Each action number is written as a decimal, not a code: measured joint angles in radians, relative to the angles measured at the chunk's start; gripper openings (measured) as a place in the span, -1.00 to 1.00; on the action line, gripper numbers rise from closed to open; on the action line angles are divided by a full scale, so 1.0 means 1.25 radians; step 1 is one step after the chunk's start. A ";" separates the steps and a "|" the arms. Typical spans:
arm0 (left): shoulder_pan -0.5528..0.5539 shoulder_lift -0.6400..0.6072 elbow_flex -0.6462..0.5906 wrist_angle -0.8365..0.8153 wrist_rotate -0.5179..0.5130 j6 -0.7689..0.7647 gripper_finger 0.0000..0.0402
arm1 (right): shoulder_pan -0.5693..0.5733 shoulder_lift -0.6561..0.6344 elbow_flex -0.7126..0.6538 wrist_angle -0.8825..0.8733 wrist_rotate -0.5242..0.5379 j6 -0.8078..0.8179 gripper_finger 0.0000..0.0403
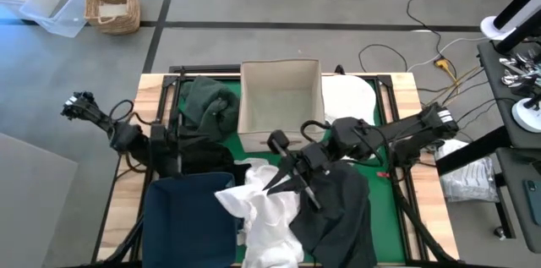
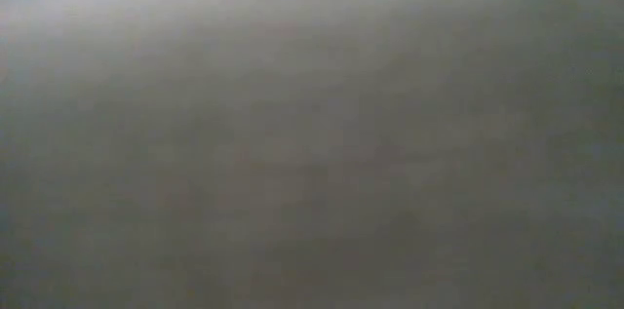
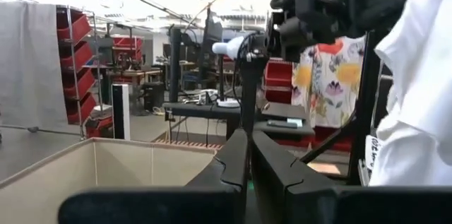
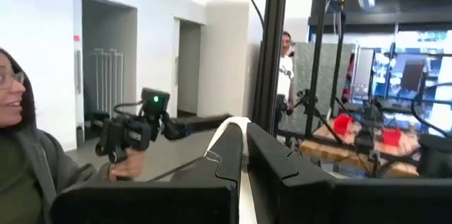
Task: Sort clothes
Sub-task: Put the left white cloth into the blue laundry bin
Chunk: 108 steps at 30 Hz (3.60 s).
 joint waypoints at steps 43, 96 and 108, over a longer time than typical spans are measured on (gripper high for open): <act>-0.009 -0.240 0.000 -0.170 0.174 -0.147 -1.00 | 0.011 0.290 0.286 -0.012 -0.116 0.055 -0.96; -0.009 -0.268 -0.017 -0.339 0.111 -0.109 -1.00 | -0.077 0.418 0.586 -0.483 -0.086 0.122 -0.96; -0.010 -0.254 -0.023 -0.342 0.132 0.035 -1.00 | -0.060 0.438 0.586 -0.504 -0.017 0.004 -0.96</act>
